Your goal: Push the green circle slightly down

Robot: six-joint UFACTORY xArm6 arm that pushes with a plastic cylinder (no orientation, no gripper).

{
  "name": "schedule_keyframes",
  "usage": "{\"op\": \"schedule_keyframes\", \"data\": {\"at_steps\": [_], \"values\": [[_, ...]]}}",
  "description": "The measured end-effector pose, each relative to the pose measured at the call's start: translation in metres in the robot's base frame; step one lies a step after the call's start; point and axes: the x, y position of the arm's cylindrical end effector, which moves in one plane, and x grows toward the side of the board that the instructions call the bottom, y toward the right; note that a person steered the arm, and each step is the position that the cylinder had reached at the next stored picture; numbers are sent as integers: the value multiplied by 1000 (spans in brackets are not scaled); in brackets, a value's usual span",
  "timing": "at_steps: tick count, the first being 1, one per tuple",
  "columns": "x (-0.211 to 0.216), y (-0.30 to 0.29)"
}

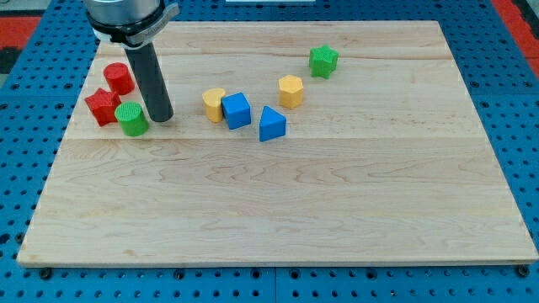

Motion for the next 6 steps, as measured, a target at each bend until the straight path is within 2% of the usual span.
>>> {"op": "schedule_keyframes", "data": {"at_steps": [3,4,5,6], "values": [[-13,-5],[-59,-36],[-28,-66],[20,-33]]}}
